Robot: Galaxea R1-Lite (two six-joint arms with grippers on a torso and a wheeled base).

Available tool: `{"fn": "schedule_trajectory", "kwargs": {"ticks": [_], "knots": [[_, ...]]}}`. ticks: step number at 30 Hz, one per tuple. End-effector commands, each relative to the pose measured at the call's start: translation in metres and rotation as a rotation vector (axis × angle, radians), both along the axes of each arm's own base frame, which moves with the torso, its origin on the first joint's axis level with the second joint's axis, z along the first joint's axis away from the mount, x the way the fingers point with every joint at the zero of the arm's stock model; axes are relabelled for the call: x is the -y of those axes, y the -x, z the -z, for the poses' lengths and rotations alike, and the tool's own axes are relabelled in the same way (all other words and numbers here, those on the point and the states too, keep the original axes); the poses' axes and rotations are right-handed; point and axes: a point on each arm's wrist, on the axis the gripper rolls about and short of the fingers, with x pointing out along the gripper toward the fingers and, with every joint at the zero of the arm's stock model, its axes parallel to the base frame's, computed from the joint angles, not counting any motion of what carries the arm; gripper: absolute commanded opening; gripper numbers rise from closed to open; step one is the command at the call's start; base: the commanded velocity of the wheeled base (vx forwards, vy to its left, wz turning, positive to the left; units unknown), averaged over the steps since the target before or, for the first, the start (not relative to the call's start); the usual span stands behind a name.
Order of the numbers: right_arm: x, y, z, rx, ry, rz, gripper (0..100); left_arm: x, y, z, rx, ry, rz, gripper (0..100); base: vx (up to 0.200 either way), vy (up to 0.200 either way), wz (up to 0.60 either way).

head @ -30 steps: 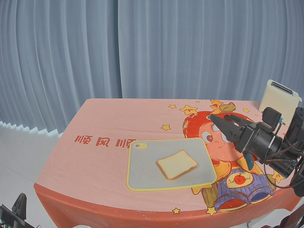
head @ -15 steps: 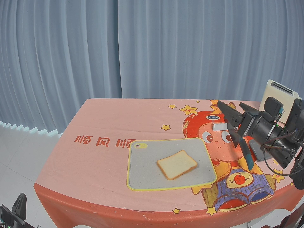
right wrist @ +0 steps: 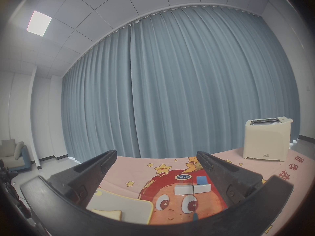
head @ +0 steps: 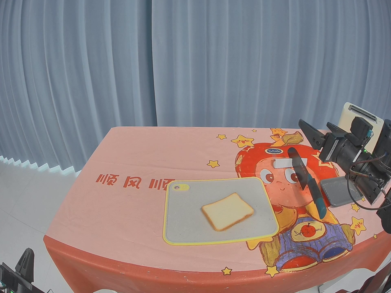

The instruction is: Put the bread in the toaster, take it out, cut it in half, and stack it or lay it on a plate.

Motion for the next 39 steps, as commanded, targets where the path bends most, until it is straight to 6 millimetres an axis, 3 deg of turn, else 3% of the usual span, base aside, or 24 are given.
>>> {"fn": "schedule_trajectory", "kwargs": {"ticks": [1, 9, 15, 39], "knots": [[0.006, -0.002, 0.002, -0.006, 0.008, 0.025, 100, 0.0, -0.001, 0.005, -0.018, 0.001, -0.001, 0, 0.0, 0.0, 0.0], [0.017, -0.006, 0.013, -0.045, 0.041, 0.069, 100, 0.0, -0.001, 0.005, -0.018, 0.001, -0.001, 0, 0.0, 0.0, 0.0], [0.014, -0.009, 0.032, -0.117, 0.074, 0.065, 100, 0.0, -0.001, 0.005, -0.018, 0.001, -0.001, 0, 0.0, 0.0, 0.0], [0.013, -0.016, 0.06, -0.218, 0.137, 0.09, 100, 0.0, -0.001, 0.005, -0.018, 0.001, -0.001, 0, 0.0, 0.0, 0.0]]}}
